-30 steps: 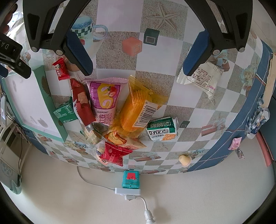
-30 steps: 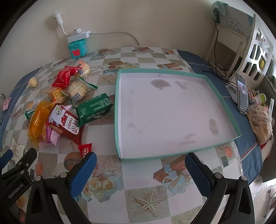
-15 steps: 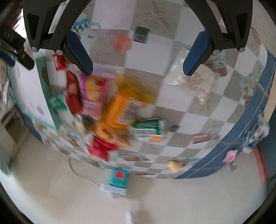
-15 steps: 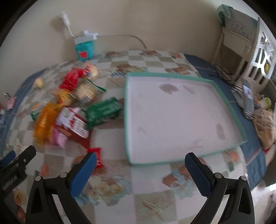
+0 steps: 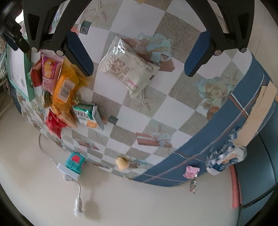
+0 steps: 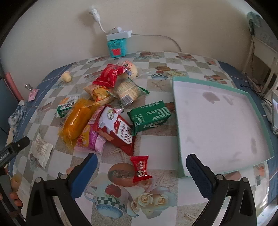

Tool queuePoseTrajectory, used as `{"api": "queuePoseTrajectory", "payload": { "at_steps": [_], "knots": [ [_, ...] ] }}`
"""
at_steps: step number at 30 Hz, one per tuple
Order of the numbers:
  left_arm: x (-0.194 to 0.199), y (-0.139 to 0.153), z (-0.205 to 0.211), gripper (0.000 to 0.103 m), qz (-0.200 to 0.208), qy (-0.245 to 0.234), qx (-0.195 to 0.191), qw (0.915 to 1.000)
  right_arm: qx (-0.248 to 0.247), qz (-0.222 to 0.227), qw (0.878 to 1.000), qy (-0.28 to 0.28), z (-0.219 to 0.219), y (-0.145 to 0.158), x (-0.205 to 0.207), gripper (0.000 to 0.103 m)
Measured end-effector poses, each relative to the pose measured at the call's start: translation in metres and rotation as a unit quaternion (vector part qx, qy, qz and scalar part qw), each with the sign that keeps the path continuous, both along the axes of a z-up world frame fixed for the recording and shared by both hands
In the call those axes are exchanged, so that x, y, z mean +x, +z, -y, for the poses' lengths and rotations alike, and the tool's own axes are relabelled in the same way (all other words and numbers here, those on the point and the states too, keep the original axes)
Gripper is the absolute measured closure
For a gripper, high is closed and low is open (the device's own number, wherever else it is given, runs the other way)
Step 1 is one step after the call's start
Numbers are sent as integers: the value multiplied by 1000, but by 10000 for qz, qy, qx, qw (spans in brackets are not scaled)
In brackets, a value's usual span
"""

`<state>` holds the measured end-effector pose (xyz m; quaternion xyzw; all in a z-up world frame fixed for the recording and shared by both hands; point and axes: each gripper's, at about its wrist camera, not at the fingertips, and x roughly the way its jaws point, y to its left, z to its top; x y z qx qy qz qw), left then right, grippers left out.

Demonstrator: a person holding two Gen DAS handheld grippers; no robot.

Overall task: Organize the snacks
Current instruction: 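Grasp the white biscuit packet with the left gripper while the right gripper grasps the red-white milk snack bag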

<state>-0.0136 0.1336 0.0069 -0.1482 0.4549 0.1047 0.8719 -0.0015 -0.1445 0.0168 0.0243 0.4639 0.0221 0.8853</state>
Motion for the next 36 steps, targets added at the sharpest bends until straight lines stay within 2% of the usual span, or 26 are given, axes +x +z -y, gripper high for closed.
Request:
{"api": "queuePoseTrajectory", "payload": {
  "at_steps": [5,15,20,24,28,31,33,35,36],
  "knots": [
    [7,-15,14,0,-264,-187,-93,9994,28,-95,9999,95,-4,-5,3,0],
    [40,-33,20,0,-669,284,500,9961,-161,-11,9997,169,-13,-6,9,0],
    [32,-39,12,0,-837,196,371,9956,-162,-27,9998,121,-11,-6,10,0],
    [15,-38,7,0,-951,56,443,9945,-147,-5,9998,122,-10,-6,9,0],
    [9,-37,-4,0,-901,116,347,9953,-83,56,9999,130,-10,-3,8,0],
    [13,-30,-2,0,-755,68,457,9961,-48,117,9998,161,-10,-1,8,0],
    [15,-26,1,2,-668,0,537,9963,20,159,9998,150,-9,0,9,1],
    [16,-26,2,19,-654,-25,536,9964,129,233,9996,127,-9,2,14,7],
    [16,-28,2,23,-682,-39,517,9963,156,264,9994,139,-10,2,17,11]
  ]
}}
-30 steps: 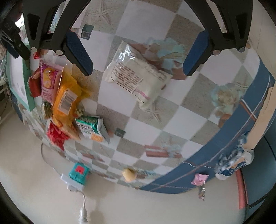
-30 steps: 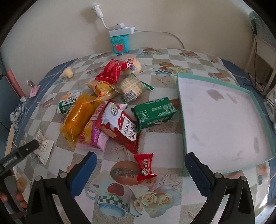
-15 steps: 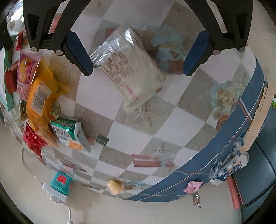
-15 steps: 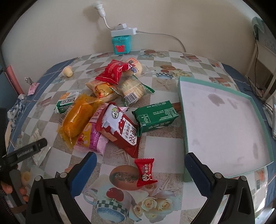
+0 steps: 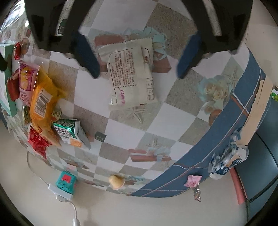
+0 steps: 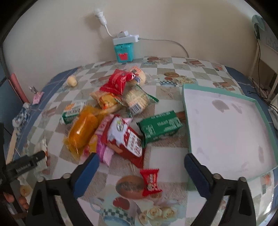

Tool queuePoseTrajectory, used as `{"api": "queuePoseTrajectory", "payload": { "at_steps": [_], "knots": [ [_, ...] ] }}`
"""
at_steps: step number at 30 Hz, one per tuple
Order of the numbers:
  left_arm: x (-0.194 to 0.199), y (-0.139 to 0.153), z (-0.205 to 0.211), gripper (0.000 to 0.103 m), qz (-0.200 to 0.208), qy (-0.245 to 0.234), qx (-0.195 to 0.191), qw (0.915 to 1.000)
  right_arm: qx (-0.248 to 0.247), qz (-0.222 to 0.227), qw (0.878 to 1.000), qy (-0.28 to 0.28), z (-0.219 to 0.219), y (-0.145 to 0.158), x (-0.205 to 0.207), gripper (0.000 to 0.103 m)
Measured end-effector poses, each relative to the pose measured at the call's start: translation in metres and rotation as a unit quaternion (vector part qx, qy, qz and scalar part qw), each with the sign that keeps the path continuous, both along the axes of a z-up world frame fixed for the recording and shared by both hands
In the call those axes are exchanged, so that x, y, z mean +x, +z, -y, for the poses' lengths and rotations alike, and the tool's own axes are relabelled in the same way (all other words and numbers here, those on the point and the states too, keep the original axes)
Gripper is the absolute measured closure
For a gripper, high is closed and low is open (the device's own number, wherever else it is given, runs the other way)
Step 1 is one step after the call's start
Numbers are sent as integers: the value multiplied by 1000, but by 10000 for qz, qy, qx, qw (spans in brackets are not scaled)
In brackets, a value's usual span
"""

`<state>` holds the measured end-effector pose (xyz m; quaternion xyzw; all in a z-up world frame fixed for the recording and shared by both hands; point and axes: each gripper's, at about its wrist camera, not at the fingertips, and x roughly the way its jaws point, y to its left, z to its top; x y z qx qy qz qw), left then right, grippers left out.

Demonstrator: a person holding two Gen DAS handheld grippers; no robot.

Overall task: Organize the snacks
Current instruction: 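Grasp the white biscuit packet with the left gripper while the right gripper grasps the red-white milk snack bag, then carry both packets to the white tray and release them inside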

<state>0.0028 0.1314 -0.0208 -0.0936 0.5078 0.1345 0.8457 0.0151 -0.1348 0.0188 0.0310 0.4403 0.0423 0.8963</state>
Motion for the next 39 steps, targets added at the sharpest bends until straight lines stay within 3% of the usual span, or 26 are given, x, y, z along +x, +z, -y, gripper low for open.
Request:
{"api": "queuePoseTrajectory", "payload": {
  "at_steps": [7,14,21,24,39],
  "knots": [
    [0,-4,0,46,9,-35,-92,10000,38,141,9993,331,-18,0,10,24],
    [2,-4,-1,46,62,-51,-105,9999,-138,105,9984,542,-35,-7,17,45],
    [2,-5,0,46,78,-54,-118,9999,-155,-15,9988,470,-35,-15,26,49],
    [2,-5,-1,46,80,-40,-131,9999,-140,-17,9987,490,-36,-15,27,60],
    [-6,18,2,51,248,-73,-86,9996,-14,198,9989,414,-30,5,15,74]
  ]
}}
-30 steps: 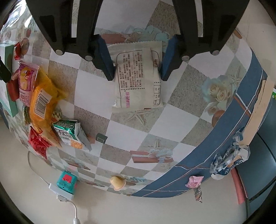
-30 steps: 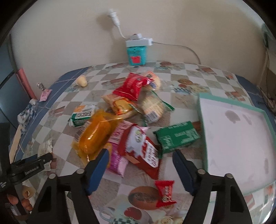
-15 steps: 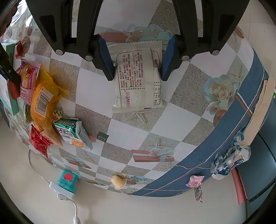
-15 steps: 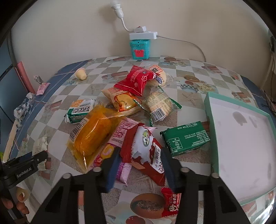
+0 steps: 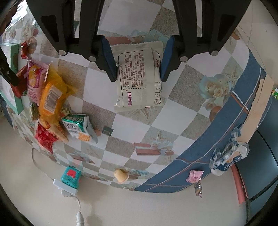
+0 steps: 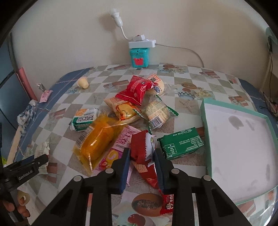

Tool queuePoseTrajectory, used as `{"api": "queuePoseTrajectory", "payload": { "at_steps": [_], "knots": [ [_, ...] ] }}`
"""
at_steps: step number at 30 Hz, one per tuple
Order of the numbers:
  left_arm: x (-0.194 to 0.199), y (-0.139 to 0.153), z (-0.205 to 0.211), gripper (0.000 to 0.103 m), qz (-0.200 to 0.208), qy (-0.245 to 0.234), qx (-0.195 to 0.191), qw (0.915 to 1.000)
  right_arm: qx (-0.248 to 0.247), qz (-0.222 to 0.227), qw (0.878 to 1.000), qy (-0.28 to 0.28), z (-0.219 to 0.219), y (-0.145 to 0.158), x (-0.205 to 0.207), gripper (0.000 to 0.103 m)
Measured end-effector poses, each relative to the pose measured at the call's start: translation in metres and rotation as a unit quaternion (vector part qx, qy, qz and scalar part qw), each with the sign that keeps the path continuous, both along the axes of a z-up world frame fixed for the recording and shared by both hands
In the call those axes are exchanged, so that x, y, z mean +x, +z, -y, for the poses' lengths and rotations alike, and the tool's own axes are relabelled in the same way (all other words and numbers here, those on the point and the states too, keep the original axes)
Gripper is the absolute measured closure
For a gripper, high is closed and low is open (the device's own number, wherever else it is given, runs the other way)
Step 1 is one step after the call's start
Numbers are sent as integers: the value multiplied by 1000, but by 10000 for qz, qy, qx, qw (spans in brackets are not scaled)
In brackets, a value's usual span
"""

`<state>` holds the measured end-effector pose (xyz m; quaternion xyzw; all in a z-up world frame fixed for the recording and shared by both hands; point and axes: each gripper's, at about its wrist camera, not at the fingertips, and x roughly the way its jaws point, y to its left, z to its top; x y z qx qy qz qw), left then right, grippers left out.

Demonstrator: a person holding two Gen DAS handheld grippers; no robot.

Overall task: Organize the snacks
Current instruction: 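Carry both packets to the white tray and release them inside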

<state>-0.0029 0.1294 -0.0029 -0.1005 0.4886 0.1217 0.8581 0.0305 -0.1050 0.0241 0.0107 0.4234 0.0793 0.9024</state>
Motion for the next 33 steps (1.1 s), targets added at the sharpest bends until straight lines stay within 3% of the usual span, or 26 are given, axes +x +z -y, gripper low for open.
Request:
{"api": "queuePoseTrajectory", "payload": {
  "at_steps": [17,33],
  "knots": [
    [7,66,26,51,438,-125,3,9990,298,234,9993,81,9,26,-20,77],
    [69,118,135,51,632,-585,-544,9948,562,448,9957,-585,58,70,1,77]
  ]
}}
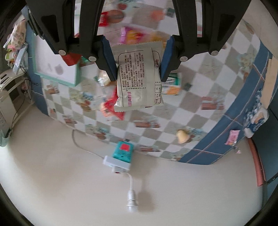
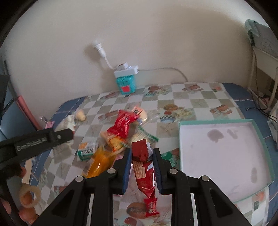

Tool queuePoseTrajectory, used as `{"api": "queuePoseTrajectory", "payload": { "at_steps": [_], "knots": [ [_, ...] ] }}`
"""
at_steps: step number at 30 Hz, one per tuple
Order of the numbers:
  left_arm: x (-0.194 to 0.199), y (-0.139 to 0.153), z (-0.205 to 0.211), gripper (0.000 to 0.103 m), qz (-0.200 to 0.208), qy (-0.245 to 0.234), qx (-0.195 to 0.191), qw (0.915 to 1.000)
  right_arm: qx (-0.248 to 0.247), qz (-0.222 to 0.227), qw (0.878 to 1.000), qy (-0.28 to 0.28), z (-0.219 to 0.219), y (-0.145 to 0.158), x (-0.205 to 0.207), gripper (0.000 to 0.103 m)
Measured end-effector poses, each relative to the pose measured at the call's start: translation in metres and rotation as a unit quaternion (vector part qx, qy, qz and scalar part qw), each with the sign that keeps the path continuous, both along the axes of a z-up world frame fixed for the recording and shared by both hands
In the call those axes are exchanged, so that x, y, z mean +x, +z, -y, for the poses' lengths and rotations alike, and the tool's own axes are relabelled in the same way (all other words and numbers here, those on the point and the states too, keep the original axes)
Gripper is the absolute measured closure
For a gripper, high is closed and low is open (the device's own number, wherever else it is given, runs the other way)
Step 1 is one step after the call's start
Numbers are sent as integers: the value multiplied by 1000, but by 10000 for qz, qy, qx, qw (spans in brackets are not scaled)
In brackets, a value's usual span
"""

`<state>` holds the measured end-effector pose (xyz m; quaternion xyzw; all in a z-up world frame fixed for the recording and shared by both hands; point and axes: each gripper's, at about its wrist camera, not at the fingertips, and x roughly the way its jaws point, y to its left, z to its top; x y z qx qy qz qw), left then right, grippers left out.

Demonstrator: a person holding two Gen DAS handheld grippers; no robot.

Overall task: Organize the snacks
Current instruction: 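Carry both packets to the white tray and release them inside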

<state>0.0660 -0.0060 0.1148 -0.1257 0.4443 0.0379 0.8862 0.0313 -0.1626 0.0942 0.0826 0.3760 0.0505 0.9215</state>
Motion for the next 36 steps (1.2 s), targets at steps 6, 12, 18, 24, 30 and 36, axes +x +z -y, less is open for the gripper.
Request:
{"api": "queuePoseTrajectory", "payload": {
  "at_steps": [6,12,18,24,30,36],
  "knots": [
    [14,3,30,51,10,-68,-17,10000,129,179,9985,-492,32,14,9,77],
    [27,1,55,51,-39,-185,-7,9998,112,226,9959,-865,60,17,18,77],
    [42,0,84,51,-15,-365,32,9993,111,352,9913,-1260,97,18,20,77],
    [55,-7,122,51,-59,-696,165,9974,86,254,9795,-1999,154,8,22,77],
    [62,-11,160,51,-60,-1048,223,9942,522,240,9602,-2733,215,-8,5,77],
    [63,-30,200,51,-195,-1479,339,9882,477,121,9384,-3420,257,-21,-9,77]
  ]
}}
